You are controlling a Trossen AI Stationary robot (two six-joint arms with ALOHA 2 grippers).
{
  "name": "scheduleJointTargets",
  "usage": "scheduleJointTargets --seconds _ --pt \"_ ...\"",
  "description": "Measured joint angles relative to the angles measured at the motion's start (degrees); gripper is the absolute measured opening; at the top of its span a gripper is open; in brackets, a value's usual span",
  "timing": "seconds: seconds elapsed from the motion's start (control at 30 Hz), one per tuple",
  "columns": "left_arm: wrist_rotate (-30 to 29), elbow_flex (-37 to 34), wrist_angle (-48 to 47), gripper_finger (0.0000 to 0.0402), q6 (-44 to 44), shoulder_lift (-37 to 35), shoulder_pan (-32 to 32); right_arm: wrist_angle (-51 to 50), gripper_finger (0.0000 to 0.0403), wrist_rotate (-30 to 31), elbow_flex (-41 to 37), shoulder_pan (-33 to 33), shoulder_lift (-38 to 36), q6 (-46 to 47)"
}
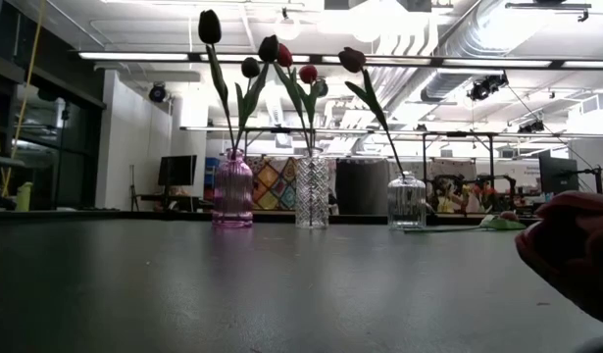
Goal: Sort flowers into vase by color
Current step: Put the red tulip into the left transparent flower vase
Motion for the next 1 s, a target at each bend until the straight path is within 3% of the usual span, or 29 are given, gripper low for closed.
scheduleJointTargets --seconds 0.13,0.37,0.53,0.83,1.0 --pt "0.0 0.0 -0.06 0.0196 0.0 0.0 0.02 9.18 0.0298 0.78 0.15 0.19 3.78 2.84" --pt "1.19 0.04 -3.11 0.0196 2.41 0.0 -0.92 19.78 0.0291 3.28 0.08 -0.18 6.67 6.46" --pt "1.24 0.04 -8.87 0.0196 7.56 0.05 -1.27 20.51 0.0284 3.56 0.04 0.13 7.02 6.82" --pt "1.39 0.07 -8.73 0.0196 8.67 1.94 -2.03 20.6 0.0279 6.95 0.04 0.17 6.91 7.04" --pt "1.43 0.07 -8.49 0.0196 9.51 3.47 -2.23 19.08 0.0237 7.45 0.04 0.28 6.91 7.27"
